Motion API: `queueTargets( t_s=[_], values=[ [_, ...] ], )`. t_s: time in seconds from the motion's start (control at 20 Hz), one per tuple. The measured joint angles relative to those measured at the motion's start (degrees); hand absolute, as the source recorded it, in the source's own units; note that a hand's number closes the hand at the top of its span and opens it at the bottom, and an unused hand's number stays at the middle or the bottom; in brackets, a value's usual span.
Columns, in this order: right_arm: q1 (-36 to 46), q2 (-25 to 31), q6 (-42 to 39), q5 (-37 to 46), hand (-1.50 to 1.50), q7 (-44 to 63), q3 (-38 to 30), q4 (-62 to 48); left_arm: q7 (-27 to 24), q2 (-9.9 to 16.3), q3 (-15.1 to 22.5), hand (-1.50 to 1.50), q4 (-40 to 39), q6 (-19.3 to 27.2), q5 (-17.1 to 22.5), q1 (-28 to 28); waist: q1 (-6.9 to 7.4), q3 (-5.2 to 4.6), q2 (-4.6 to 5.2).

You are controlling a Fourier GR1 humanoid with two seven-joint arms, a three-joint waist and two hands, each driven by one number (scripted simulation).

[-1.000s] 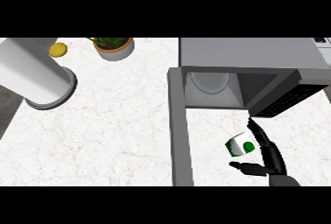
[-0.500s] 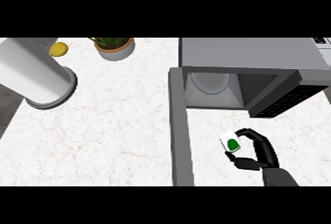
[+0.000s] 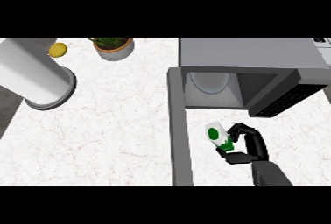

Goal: Pick up the milk, place it into the microwave and close the microwave

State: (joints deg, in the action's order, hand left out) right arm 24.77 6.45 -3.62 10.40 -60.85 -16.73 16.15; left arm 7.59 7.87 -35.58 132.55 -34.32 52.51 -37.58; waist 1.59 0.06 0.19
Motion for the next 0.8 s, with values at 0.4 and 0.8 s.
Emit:
queueTargets(
  t_s=[0.4, 0.8],
  values=[
    [4.1, -1.0, 1.2, 0.2, 1.5, 1.3, 0.4, 0.6, 1.8, -0.2, -1.6, -1.5, 0.4, 0.2, 2.6, -1.0, -0.15, 0.04, -0.03],
    [11.4, -0.6, 4.6, -0.1, 1.5, 4.0, -0.3, 1.0, 3.4, -0.9, -1.6, -1.5, 0.2, 0.0, 3.1, 0.9, -0.22, 0.02, 0.05]
  ],
)
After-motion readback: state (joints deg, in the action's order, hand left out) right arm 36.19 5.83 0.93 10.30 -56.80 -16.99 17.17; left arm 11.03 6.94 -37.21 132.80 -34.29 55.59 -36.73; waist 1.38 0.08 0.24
